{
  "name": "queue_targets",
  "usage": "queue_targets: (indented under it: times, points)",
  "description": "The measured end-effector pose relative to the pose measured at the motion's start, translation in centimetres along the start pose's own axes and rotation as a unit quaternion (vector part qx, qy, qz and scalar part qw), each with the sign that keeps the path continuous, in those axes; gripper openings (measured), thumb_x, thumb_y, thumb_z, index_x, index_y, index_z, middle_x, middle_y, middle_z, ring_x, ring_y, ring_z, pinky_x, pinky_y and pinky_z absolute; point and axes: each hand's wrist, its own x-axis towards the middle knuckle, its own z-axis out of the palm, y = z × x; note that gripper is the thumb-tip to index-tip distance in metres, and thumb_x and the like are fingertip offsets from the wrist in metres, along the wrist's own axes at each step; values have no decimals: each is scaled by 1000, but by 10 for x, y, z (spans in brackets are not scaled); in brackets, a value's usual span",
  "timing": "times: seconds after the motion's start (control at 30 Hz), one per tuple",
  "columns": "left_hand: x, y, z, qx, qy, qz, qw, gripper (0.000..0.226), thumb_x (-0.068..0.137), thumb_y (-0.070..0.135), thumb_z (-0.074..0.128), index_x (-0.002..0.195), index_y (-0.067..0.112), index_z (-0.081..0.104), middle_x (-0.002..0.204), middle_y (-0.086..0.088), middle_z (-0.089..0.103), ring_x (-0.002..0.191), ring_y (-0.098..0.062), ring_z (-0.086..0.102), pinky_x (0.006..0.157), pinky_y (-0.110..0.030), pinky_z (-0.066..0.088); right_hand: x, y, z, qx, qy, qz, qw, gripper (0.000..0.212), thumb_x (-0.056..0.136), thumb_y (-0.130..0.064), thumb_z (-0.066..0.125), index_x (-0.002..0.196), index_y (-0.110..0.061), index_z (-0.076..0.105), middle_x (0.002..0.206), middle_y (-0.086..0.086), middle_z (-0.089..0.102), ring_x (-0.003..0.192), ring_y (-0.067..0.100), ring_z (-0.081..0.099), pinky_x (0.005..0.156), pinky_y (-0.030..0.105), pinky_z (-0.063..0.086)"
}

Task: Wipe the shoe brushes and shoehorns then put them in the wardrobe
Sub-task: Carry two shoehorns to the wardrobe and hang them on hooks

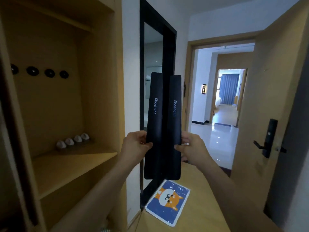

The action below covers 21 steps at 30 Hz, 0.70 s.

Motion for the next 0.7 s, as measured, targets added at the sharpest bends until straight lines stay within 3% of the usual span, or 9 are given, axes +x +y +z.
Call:
queue_targets:
  times: [0.1, 0.2, 0.3, 0.43, 0.57, 0.7]
  points:
    - [46, -11, 7, 24, 32, -14, 999, 16, 87, 10, 69, 92, 25, 69, 87, 6, 74, 84, -14, 71, 75, -37, 61, 59, 10, -4, -2, -33, -18, 999, 41, 88, 1, 68, 91, -40, 69, 85, -11, 74, 81, 14, 72, 62, 43, 63]
    - [78, -26, 6, 23, 60, -24, 998, 20, 87, 11, 70, 90, 31, 68, 87, 10, 73, 85, -11, 71, 76, -36, 62, 113, 18, 3, 3, -73, -36, 997, 36, 88, 2, 66, 95, -33, 69, 86, -9, 74, 79, 9, 71, 55, 29, 60]
    - [95, -46, -5, 31, 94, -42, 994, 24, 86, 11, 71, 92, 34, 67, 91, 10, 73, 88, -8, 70, 78, -37, 61, 155, 28, 30, 20, -108, -48, 993, 30, 88, 5, 64, 104, -20, 71, 93, 1, 75, 85, 17, 72, 60, 38, 63]
    - [118, -77, -32, 66, 142, -60, 986, 18, 85, 11, 71, 91, 29, 69, 87, 11, 73, 87, -7, 70, 75, -33, 61, 204, 39, 82, 31, -155, -56, 986, 29, 89, 4, 65, 110, -16, 69, 101, 8, 73, 93, 26, 70, 68, 48, 63]
    - [143, -111, -66, 93, 189, -73, 975, 15, 86, 9, 69, 87, 24, 68, 85, 5, 72, 83, -10, 70, 70, -40, 62, 246, 45, 139, 40, -190, -78, 978, 30, 89, 2, 66, 105, -24, 68, 99, 2, 72, 90, 21, 71, 64, 43, 64]
    - [174, -144, -109, 123, 214, -79, 966, 12, 86, 13, 69, 89, 25, 68, 87, 5, 72, 86, -10, 69, 76, -42, 60, 289, 39, 199, 51, -217, -94, 970, 30, 90, 1, 65, 109, -22, 68, 101, 2, 70, 93, 21, 69, 66, 44, 64]
